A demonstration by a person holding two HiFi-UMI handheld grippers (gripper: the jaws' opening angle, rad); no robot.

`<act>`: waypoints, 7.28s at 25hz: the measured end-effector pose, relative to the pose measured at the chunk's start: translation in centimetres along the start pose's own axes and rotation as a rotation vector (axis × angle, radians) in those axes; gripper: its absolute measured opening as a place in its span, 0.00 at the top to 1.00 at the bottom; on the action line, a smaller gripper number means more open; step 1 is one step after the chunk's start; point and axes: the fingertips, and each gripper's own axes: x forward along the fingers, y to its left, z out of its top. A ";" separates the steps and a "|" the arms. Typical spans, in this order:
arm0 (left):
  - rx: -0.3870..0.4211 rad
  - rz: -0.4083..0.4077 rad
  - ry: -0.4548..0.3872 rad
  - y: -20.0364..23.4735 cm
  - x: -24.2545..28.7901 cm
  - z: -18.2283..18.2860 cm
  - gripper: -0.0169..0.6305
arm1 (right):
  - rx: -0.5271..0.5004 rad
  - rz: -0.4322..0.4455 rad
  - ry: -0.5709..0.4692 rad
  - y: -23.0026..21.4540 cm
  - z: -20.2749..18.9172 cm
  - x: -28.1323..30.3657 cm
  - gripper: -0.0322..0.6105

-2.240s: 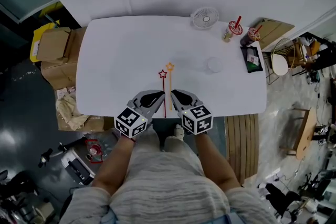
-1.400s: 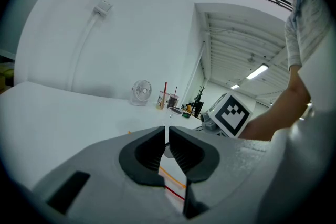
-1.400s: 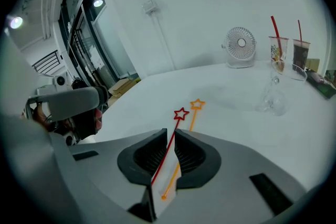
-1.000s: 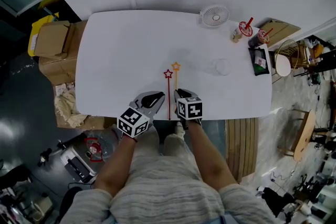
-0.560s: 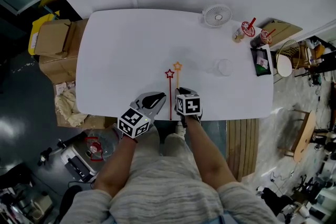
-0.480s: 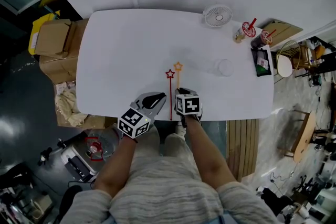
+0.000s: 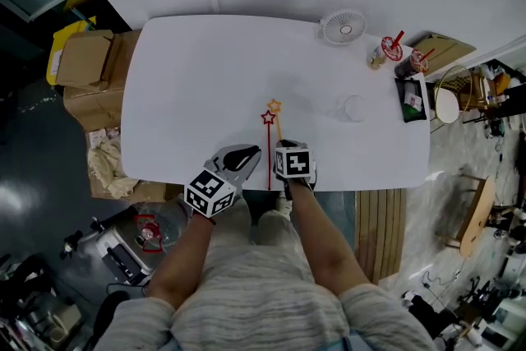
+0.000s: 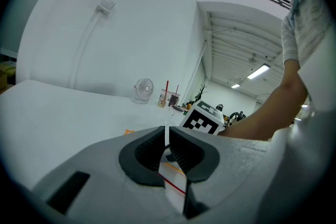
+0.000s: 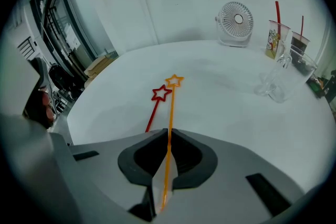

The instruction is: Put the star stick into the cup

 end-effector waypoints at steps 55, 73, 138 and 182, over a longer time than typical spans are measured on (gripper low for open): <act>0.088 -0.085 0.032 -5.4 5.5 2.2 0.95 | 0.323 0.002 -1.003 -19.9 16.5 -20.2 0.93; 0.078 -0.050 0.077 -4.7 5.8 1.1 0.95 | 0.335 -0.092 -0.977 -23.6 14.4 -15.8 0.93; 0.110 -0.035 -0.055 -6.4 5.0 4.7 0.95 | 0.118 0.031 -0.724 -13.2 9.4 -17.4 0.93; 0.053 0.047 0.002 0.6 -2.6 1.2 0.95 | 0.124 0.092 -0.100 3.8 -0.1 -0.3 0.78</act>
